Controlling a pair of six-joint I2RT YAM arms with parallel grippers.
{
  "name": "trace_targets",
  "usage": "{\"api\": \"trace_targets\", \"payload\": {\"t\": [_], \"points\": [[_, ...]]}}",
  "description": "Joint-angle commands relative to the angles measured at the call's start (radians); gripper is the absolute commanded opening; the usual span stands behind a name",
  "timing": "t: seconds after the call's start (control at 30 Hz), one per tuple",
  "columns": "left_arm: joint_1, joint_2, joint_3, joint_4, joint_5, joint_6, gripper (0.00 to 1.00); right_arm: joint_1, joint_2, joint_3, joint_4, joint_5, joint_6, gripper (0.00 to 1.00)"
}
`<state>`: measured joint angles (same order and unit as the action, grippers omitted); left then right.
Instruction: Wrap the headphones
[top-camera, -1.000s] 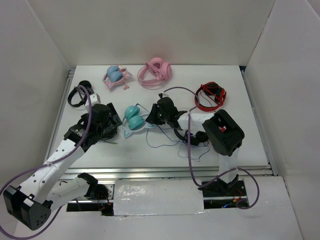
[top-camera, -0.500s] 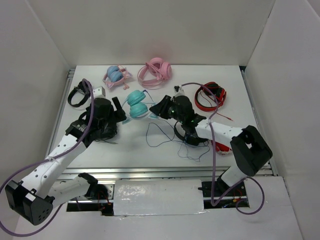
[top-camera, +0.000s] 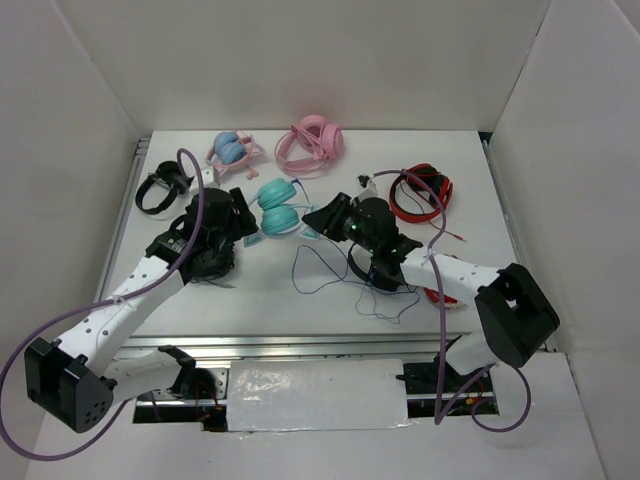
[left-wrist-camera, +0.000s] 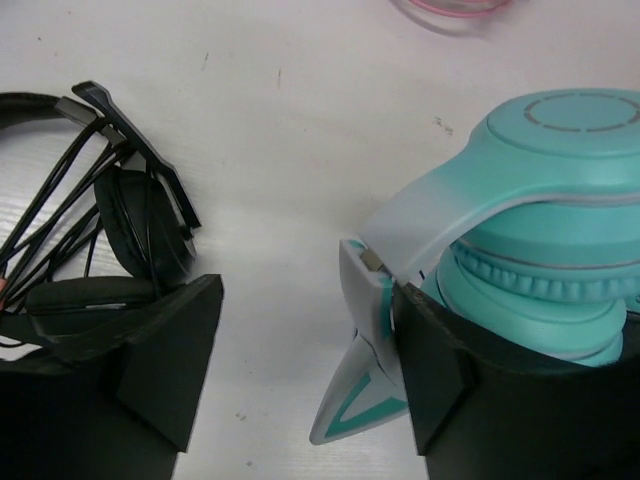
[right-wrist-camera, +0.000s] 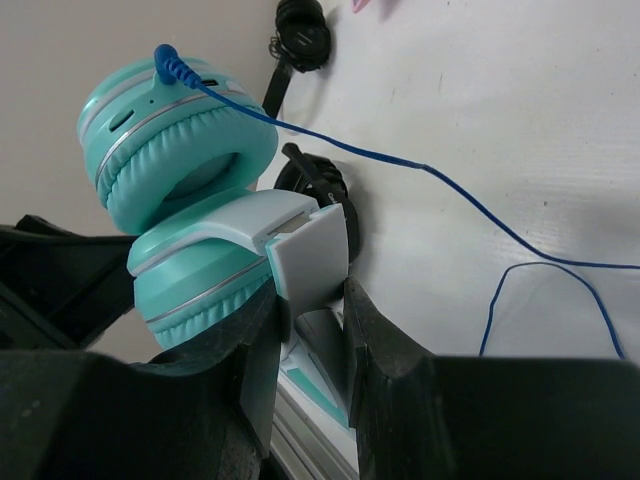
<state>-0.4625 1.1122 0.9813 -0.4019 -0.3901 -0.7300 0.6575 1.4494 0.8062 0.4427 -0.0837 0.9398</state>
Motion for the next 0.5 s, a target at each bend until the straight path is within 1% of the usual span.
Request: {"api": "trace_targets", "payload": {"t": [0.0, 0.07, 0.1, 0.23, 0.27, 0.33, 0.43, 0.47], "points": [[-0.002, 0.005, 0.048, 0.046, -0.065, 0.015, 0.79, 0.017, -0.078, 0.010, 0.130, 0.009, 0.016, 0.00], [-0.002, 0.003, 0.045, 0.060, -0.087, 0.026, 0.75, 0.021, -0.083, 0.004, 0.120, -0.002, 0.005, 0.00], [-0.002, 0.000, 0.048, 0.069, -0.101, 0.033, 0.71, 0.022, -0.084, -0.001, 0.125, -0.007, 0.002, 0.00], [-0.002, 0.003, 0.048, 0.084, -0.121, 0.052, 0.65, 0.024, -0.102, -0.027, 0.148, -0.036, 0.001, 0.00], [-0.002, 0.005, 0.046, 0.084, -0.124, 0.049, 0.61, 0.025, -0.110, -0.030, 0.149, -0.037, -0.002, 0.00], [-0.002, 0.006, 0.042, 0.097, -0.105, 0.058, 0.59, 0.028, -0.127, -0.032, 0.149, -0.036, -0.012, 0.00], [-0.002, 0.005, 0.037, 0.107, -0.093, 0.055, 0.53, 0.040, -0.136, -0.027, 0.130, -0.027, -0.025, 0.00], [-0.002, 0.005, 0.034, 0.109, -0.096, 0.052, 0.47, 0.053, -0.138, -0.027, 0.129, -0.025, -0.029, 0.00]]}}
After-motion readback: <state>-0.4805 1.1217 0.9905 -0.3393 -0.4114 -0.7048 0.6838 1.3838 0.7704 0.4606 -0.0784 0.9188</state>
